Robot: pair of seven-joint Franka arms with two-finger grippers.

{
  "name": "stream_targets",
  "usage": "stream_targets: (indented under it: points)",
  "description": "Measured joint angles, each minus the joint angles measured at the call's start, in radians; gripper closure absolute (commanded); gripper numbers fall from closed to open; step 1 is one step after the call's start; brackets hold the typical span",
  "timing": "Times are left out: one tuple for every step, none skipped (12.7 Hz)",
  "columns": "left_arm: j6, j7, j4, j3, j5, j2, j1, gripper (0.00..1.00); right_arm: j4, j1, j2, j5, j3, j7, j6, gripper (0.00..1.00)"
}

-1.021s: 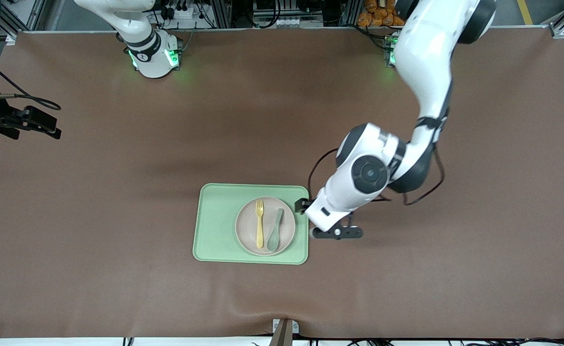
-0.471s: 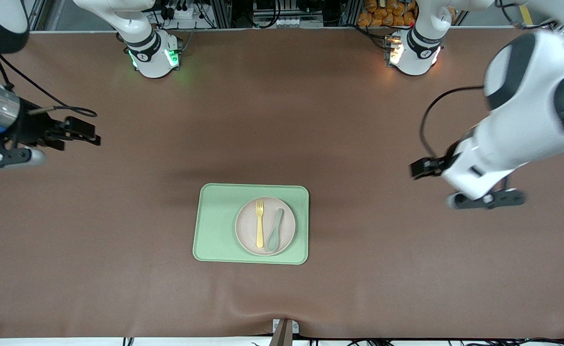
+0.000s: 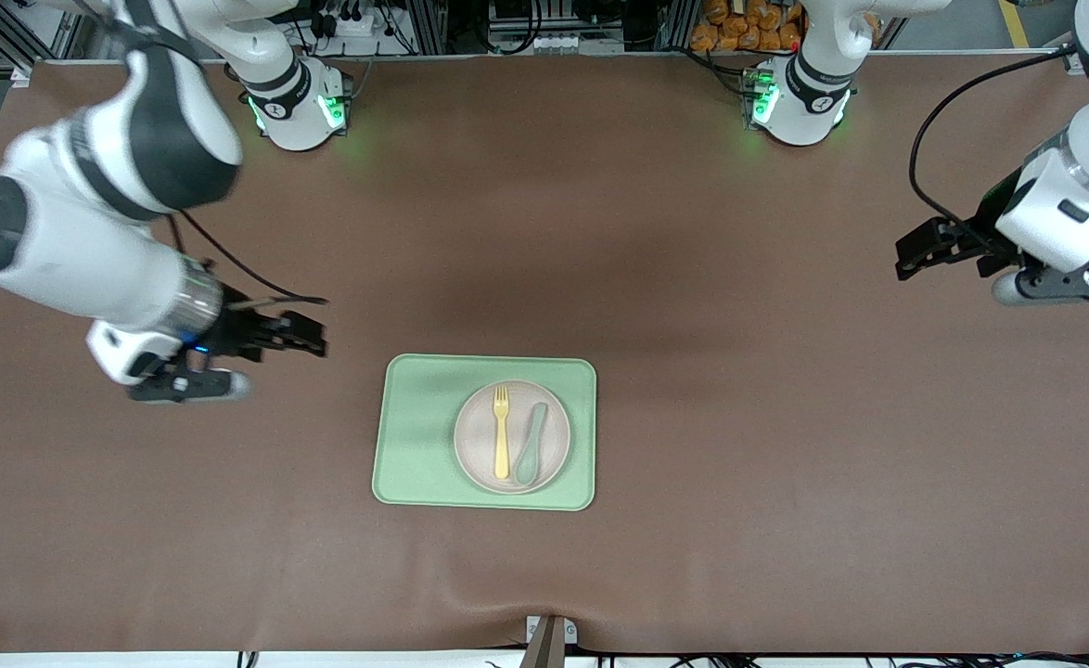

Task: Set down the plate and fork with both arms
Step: 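Lower the right gripper over the plate onto the yellow fork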

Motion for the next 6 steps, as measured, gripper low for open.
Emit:
stream_targets:
  points:
    - [0.003,0.002,-0.014,0.000,0.001,-0.018,0.003,0.00,0.044,0.038,0.054,-0.028,0.000,0.047,0.013,0.00]
    - [-0.003,0.006,-0.016,0.002,0.004,-0.028,0.005,0.00,0.101,0.070,0.115,-0.048,-0.001,0.075,0.017,0.00]
    - [-0.012,0.019,-0.017,0.005,0.007,-0.036,0.010,0.00,0.160,0.096,0.175,-0.069,-0.001,0.086,0.018,0.00]
    - [-0.017,0.046,-0.017,0.006,0.009,-0.042,0.025,0.00,0.215,0.125,0.234,-0.098,-0.004,0.094,0.023,0.00]
    - [-0.020,0.068,-0.017,0.009,0.009,-0.047,0.040,0.00,0.254,0.156,0.281,-0.124,-0.009,0.125,0.044,0.00]
    - [-0.022,0.081,-0.017,0.011,0.009,-0.051,0.051,0.00,0.277,0.186,0.321,-0.138,-0.013,0.174,0.085,0.00]
